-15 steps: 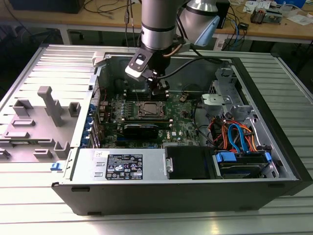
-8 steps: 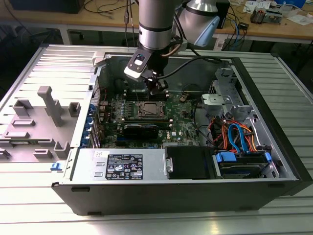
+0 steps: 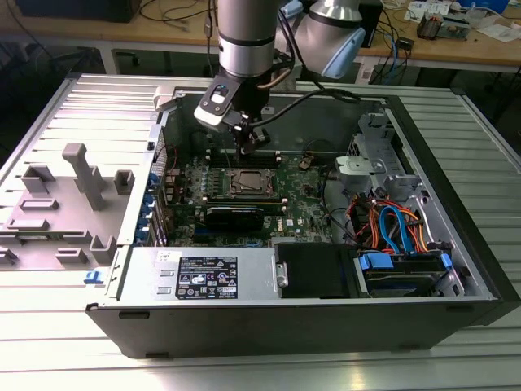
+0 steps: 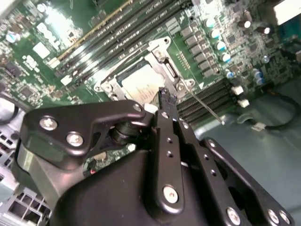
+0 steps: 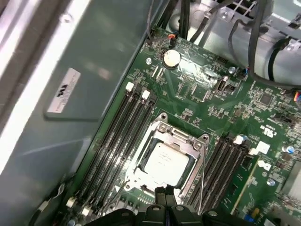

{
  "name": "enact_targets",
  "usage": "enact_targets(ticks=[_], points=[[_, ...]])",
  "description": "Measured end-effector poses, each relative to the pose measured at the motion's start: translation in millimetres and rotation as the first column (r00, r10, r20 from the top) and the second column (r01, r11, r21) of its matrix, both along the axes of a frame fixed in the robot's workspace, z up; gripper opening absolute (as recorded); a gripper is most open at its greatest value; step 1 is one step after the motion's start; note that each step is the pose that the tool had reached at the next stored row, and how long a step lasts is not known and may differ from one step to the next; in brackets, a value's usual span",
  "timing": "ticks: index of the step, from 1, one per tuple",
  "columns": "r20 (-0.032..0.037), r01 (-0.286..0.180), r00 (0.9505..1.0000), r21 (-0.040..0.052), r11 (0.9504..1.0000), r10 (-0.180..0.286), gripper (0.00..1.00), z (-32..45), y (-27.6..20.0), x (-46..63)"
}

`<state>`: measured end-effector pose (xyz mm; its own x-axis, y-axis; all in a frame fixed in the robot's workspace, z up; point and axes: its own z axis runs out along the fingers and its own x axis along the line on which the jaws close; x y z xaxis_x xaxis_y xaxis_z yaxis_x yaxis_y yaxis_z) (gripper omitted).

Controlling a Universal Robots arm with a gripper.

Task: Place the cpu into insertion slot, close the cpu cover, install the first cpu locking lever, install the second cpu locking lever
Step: 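Install the first cpu locking lever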

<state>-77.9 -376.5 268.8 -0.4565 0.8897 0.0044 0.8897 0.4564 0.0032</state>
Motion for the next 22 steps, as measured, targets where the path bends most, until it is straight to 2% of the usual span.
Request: enact_targets(ticks=[1,3,5,7,9,11,13,14,16,22], points=[[0.0002,-0.002,1.0,0.0,1.0,0.002,0.11,3.1,0.0,-0.8],[0.0006,-0.012,0.9999,0.0004,0.9999,0.012,0.11,3.1,0.0,-2.0],[0.0004,-0.081,0.9967,0.0013,0.9967,0.081,0.11,3.0,0.0,-2.1],[0.0006,-0.125,0.9922,0.0025,0.9922,0.125,0.11,2.8,0.0,-2.1],[0.0005,-0.184,0.9829,0.0027,0.9829,0.184,0.11,2.7,0.0,-2.2],[0.0006,-0.215,0.9766,0.0029,0.9766,0.215,0.11,2.6,0.0,-2.2],[0.0005,-0.254,0.9671,0.0028,0.9671,0.254,0.11,2.5,0.0,-2.1],[0.0006,-0.282,0.9594,0.0029,0.9594,0.282,0.11,2.4,0.0,-2.1],[0.0011,-0.319,0.9477,0.0037,0.9477,0.319,0.11,2.2,0.0,-3.1],[0.0012,-0.33,0.944,0.0043,0.944,0.33,0.11,2.3,-0.1,-21.0]])
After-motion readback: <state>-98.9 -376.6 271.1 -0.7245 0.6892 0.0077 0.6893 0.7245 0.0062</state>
